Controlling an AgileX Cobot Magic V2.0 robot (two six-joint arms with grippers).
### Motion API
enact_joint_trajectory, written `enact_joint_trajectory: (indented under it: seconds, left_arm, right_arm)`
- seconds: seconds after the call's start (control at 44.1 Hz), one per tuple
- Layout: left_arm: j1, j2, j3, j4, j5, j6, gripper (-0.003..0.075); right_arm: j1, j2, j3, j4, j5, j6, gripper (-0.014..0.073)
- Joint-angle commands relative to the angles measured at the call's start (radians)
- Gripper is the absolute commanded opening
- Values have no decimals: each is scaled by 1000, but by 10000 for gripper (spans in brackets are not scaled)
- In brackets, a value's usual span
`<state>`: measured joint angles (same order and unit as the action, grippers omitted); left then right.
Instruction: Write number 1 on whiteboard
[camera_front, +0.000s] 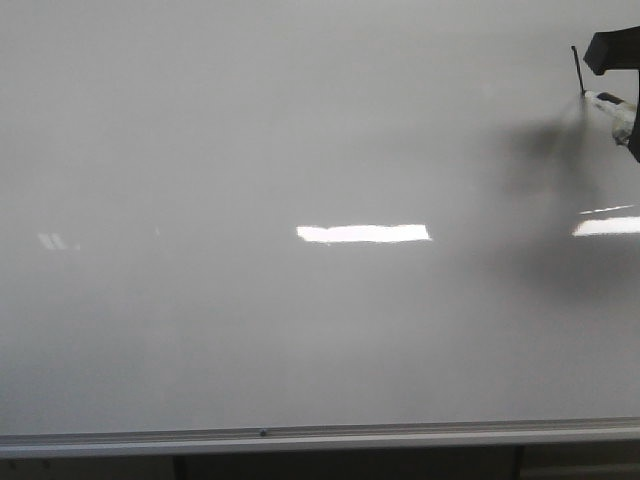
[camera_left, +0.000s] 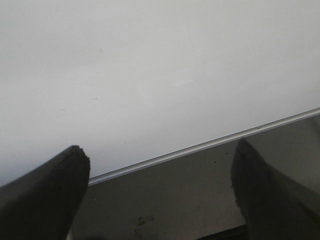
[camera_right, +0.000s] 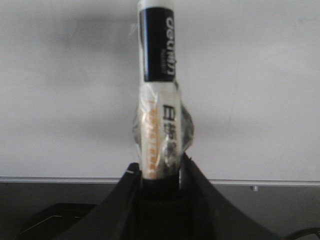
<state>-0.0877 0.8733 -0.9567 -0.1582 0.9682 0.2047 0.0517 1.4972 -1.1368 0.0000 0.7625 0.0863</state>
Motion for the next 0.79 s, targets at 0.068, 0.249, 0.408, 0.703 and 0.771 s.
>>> enact_joint_trajectory:
  seconds: [0.068,0.249,0.408,0.703,0.771]
  left_arm:
    - [3,-11,-24,-16,-64,5,564]
    - [-30,-11,-29,-149,-48,173,564]
    - [-154,15,-76,-285,9,402,564]
    - [-478,88,-121,-279,11,502,564]
    - [-552,116,-139,-256,2,502,564]
  right_arm:
    - [-2,-113,-29,0,-14,-19,-1]
    - [83,-230,-25,0,99,-195,-1]
    - [239,-286,-12,33,263,-445,-1]
    - [458,-293,37,238,400,-754,-1]
    - [483,-293,40,306,408,-811,-1]
